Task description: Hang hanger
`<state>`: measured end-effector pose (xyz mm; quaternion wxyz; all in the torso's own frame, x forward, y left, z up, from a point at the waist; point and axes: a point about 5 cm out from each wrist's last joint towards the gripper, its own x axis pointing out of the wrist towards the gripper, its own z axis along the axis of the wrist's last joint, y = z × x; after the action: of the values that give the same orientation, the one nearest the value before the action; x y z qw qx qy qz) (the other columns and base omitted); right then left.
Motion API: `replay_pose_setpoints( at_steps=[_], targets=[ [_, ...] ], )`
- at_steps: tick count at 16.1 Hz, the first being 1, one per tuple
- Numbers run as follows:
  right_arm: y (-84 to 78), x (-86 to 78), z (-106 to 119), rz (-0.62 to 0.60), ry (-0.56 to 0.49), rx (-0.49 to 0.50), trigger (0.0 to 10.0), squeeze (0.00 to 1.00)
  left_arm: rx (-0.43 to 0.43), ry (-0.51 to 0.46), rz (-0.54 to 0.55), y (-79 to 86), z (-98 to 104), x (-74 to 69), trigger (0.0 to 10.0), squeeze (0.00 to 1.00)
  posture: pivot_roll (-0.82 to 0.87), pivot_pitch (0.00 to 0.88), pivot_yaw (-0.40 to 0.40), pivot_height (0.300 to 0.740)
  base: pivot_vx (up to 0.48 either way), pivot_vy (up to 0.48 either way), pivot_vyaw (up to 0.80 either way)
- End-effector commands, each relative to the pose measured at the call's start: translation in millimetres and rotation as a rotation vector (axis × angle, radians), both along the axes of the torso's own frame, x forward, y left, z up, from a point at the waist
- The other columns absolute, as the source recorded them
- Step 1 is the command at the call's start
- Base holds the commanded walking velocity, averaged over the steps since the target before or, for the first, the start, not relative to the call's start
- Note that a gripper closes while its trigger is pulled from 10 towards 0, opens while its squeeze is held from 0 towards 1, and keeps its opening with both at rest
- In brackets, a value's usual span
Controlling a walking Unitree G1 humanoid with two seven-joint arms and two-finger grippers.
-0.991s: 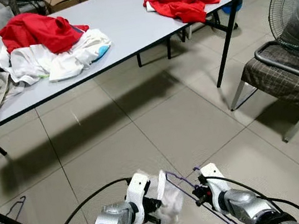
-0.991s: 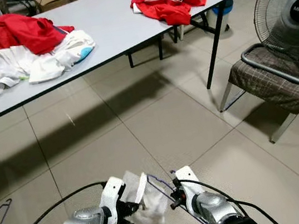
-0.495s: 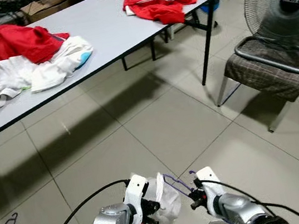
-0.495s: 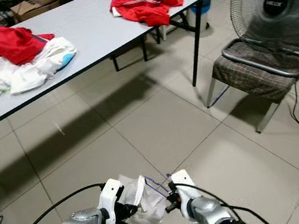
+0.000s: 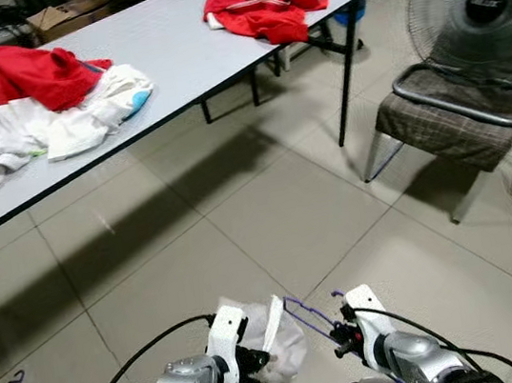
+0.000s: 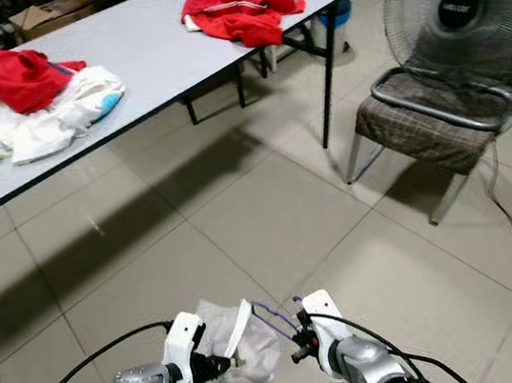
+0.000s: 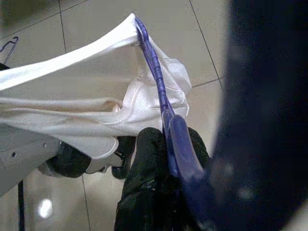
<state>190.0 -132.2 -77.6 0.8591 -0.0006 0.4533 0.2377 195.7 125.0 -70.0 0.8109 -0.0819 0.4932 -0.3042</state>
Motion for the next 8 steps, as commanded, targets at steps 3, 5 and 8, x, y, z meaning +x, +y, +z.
replay_pose_setpoints(
  at_steps=[3,5,8],
  targets=[
    [-3.8,-18.6,-8.4,-0.031,0.047,0.03,10.0,0.0,0.0,-0.008,0.022,0.9,2.6,5.4,0.0,0.0,-0.13,0.0,0.063,0.74,0.0,0.0,0.0],
    [-9.3,-28.9,-11.5,-0.034,0.047,0.038,10.0,0.0,-0.004,-0.013,0.033,0.6,3.7,7.5,0.0,0.0,-0.13,0.0,0.06,0.74,0.0,0.0,0.0],
    [-7.8,-22.4,-8.4,-0.019,0.032,0.041,10.0,0.0,-0.007,-0.02,0.036,-0.8,4.9,9.8,0.0,0.0,-0.13,0.0,0.06,0.74,0.0,0.0,0.0]
  ],
)
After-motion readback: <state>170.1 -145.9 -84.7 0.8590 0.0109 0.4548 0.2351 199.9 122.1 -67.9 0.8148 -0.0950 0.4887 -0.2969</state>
